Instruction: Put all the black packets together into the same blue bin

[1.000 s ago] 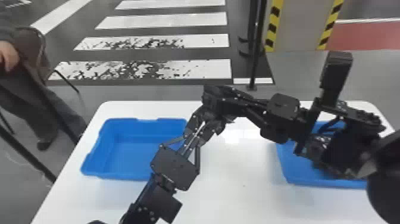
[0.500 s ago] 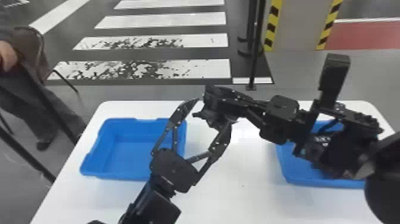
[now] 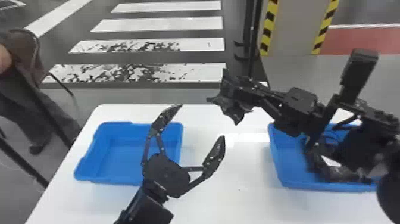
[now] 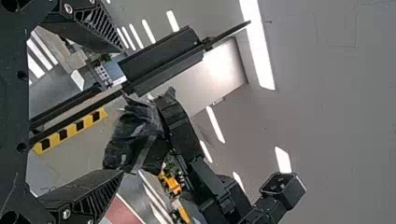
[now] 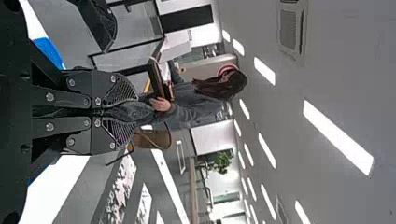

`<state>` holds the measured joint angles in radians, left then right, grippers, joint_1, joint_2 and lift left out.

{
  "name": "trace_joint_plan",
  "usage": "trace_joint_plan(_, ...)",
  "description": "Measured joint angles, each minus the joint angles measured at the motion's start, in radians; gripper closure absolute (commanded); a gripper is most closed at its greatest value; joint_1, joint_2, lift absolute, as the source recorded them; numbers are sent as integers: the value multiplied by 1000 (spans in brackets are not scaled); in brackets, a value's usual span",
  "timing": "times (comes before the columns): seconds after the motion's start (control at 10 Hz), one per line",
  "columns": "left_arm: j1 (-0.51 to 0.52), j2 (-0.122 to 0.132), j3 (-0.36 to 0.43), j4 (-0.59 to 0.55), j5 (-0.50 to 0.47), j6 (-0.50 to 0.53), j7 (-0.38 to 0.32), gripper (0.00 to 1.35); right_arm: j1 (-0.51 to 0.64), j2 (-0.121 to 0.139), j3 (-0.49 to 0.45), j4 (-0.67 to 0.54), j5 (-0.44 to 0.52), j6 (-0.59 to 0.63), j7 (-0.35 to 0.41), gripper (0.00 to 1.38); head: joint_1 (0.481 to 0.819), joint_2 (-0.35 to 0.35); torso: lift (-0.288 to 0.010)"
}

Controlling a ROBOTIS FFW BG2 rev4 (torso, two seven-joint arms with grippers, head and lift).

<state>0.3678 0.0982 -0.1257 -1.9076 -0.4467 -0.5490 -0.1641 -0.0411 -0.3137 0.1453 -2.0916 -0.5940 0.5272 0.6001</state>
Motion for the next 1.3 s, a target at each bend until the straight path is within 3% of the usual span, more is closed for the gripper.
trace_joint_plan(0.2,3,0,6,2,0,4,0,110,38,4,-98,-15,63,-4,-18,1191,652,7,-110)
trace_joint_plan(0.5,17,-6,26,2,0,-5,0,111,118,9,-288,9,185,2,-27,1190,662,-115,-110)
trace_joint_plan(0.8,20,-7,30,2,0,-10,0,111,136,11,-411,131,296,17,-28,1181,685,-222,-110)
trace_joint_plan(0.9,20,-7,30,2,0,-10,0,111,122,10,-429,202,337,16,-17,1073,695,-258,-110)
trace_joint_plan(1.0,20,-7,30,2,0,-10,0,111,101,5,-435,295,332,2,2,788,695,-277,-110)
trace_joint_plan(1.1,21,-8,31,2,1,-11,0,111,93,3,-436,342,319,-16,5,326,695,-286,-110)
trace_joint_plan(1.2,22,-8,32,2,2,-11,0,111,98,3,-436,340,311,-34,7,67,695,-285,-110)
trace_joint_plan(1.3,22,-9,34,2,2,-11,0,111,117,7,-436,301,300,-56,7,114,695,-281,-110)
